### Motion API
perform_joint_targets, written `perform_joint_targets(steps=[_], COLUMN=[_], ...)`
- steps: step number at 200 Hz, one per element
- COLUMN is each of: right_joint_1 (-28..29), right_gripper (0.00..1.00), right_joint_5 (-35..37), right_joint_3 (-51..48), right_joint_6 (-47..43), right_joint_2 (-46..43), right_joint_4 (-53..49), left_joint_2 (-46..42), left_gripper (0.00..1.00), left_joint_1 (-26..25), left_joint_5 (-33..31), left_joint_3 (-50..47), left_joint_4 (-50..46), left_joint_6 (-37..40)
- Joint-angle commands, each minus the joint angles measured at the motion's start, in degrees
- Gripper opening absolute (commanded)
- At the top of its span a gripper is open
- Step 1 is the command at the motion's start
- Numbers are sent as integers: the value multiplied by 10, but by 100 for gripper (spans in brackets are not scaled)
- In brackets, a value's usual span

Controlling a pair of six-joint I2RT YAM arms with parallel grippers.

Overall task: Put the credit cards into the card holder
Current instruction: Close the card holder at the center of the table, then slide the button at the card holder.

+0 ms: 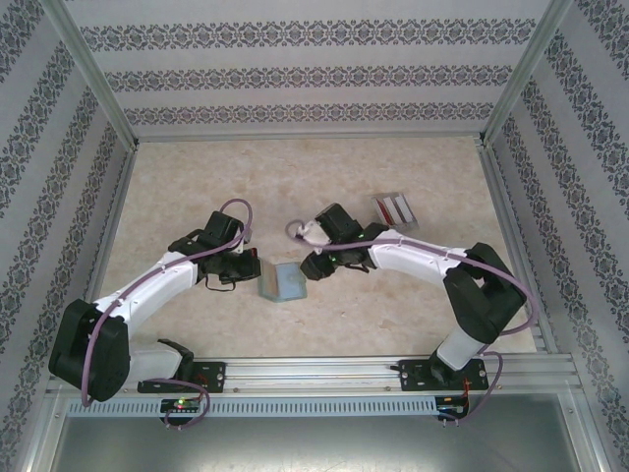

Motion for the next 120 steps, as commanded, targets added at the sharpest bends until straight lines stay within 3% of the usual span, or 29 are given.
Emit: perform_joint_targets(steps=[1, 46, 64, 103, 120], right_joint_1=[14, 32, 34, 42, 43], right_gripper=[43, 44, 42, 15, 10], right_joint_5=[-10, 54, 43, 23, 3], right_joint_3=[14, 65, 72, 44, 12], right_joint_6=[-209, -235, -227, -197, -168], right_joint_2=[42, 137, 153, 142, 130], right_joint_4=[-23, -10, -1, 58, 119], left_joint_2=[2, 0, -1, 6, 6], left_gripper=[0, 0, 0, 0, 0], left_joint_1=[-4, -4, -3, -3, -3], left_joint_5=[4, -1, 0, 17, 26], left_joint_3=[24, 33, 31, 26, 20], left_joint_4=[-35, -49, -48, -37, -17], left_joint_6=[26, 32, 31, 20, 5])
